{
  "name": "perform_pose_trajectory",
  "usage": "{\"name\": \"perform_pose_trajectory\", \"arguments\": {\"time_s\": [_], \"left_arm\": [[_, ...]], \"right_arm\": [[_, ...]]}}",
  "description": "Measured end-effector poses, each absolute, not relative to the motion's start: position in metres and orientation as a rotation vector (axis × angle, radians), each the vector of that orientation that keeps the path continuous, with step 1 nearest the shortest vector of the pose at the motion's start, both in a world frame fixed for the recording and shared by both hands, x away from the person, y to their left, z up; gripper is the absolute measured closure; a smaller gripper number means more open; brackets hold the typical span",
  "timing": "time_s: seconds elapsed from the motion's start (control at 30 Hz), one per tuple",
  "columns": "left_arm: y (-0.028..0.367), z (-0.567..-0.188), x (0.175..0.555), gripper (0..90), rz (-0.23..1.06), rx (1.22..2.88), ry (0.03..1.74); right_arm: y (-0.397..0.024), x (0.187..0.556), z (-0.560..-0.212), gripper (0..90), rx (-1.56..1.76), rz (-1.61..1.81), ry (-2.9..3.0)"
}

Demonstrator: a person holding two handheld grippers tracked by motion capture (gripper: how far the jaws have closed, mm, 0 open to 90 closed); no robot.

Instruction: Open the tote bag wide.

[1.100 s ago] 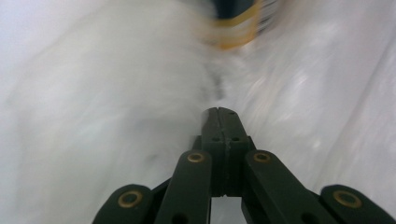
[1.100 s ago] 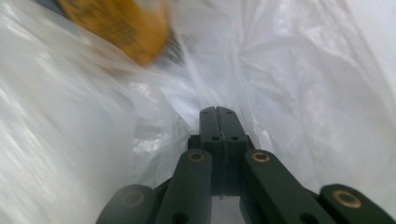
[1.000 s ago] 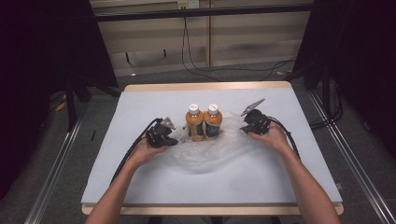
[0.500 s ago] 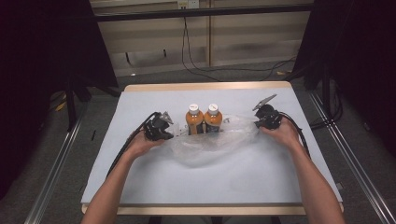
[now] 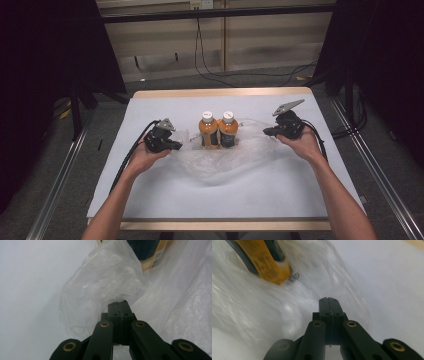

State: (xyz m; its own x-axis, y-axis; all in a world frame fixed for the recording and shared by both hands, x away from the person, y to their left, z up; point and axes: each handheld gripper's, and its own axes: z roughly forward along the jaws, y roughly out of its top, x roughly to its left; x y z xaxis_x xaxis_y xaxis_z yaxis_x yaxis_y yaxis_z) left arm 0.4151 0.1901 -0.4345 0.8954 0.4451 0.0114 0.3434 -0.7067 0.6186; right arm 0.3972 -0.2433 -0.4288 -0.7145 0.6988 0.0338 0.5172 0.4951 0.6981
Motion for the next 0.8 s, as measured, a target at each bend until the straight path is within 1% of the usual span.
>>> {"name": "perform_pose_trajectory", "arguments": {"time_s": [0.03,0.1,0.13,0.17,0.33,0.43,0.57,0.67,0.73,0.8], "left_arm": [[0.189,-0.431,0.411,90.0,0.193,2.333,0.624],[0.190,-0.422,0.409,90.0,0.205,2.319,0.577],[0.189,-0.418,0.407,90.0,0.188,2.296,0.573],[0.187,-0.415,0.406,90.0,0.194,2.296,0.552],[0.172,-0.404,0.402,90.0,0.190,2.284,0.500],[0.171,-0.400,0.403,90.0,0.178,2.262,0.490],[0.167,-0.407,0.406,90.0,0.181,2.290,0.496],[0.157,-0.421,0.412,90.0,0.150,2.303,0.527],[0.148,-0.433,0.416,90.0,0.114,2.351,0.548],[0.139,-0.447,0.420,90.0,0.113,2.427,0.539]], "right_arm": [[-0.243,0.396,-0.425,90.0,1.040,1.060,2.473],[-0.240,0.396,-0.415,90.0,1.024,1.139,2.460],[-0.236,0.395,-0.412,90.0,1.016,1.167,2.464],[-0.230,0.395,-0.412,90.0,1.000,1.151,2.483],[-0.203,0.400,-0.424,90.0,0.972,1.130,2.545],[-0.189,0.405,-0.433,90.0,0.961,1.110,2.575],[-0.175,0.414,-0.450,90.0,0.983,1.068,2.613],[-0.169,0.416,-0.461,90.0,0.988,1.019,2.653],[-0.169,0.414,-0.466,90.0,0.995,0.999,2.678],[-0.169,0.412,-0.471,90.0,0.994,0.934,2.728]]}}
